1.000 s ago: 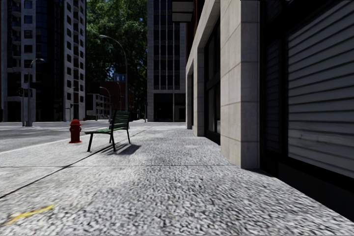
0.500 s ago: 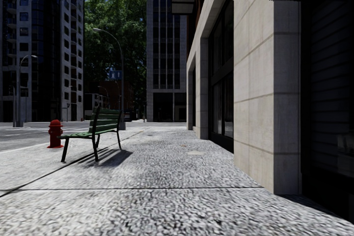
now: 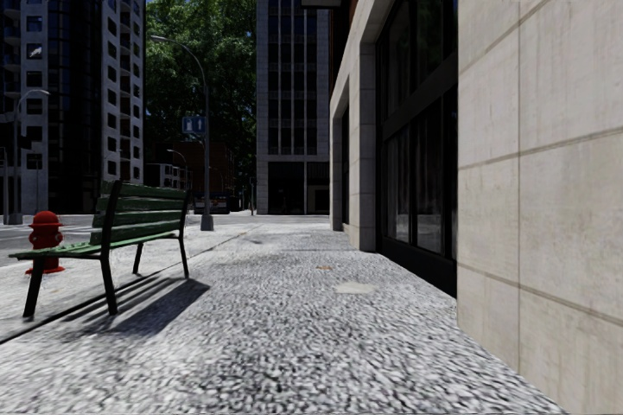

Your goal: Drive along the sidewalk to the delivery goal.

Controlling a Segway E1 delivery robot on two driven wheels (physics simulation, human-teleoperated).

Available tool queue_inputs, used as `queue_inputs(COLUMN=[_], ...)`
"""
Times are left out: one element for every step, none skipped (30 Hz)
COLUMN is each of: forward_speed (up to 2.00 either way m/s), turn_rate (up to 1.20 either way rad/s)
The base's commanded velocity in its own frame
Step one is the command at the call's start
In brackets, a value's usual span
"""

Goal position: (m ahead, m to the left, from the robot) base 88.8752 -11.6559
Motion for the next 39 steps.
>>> queue_inputs(forward_speed=[2.00,2.00,2.00,2.00,2.00,2.00,2.00,2.00,2.00,2.00,2.00,2.00,2.00,2.00,2.00,2.00,2.00,2.00,2.00,2.00,2.00,2.00,2.00,2.00,2.00,2.00,2.00,2.00,2.00,2.00,2.00,2.00,2.00,2.00,2.00,2.00,2.00,2.00,2.00], turn_rate=[0.00,0.00,0.00,0.00,0.00,0.00,0.00,0.00,0.00,0.00,0.00,0.00,0.00,0.00,0.00,0.00,0.00,0.00,0.00,0.00,0.00,0.00,0.00,0.00,0.00,0.00,0.00,0.00,0.00,0.00,0.00,0.00,0.00,0.00,0.00,0.00,0.00,0.00,0.00])
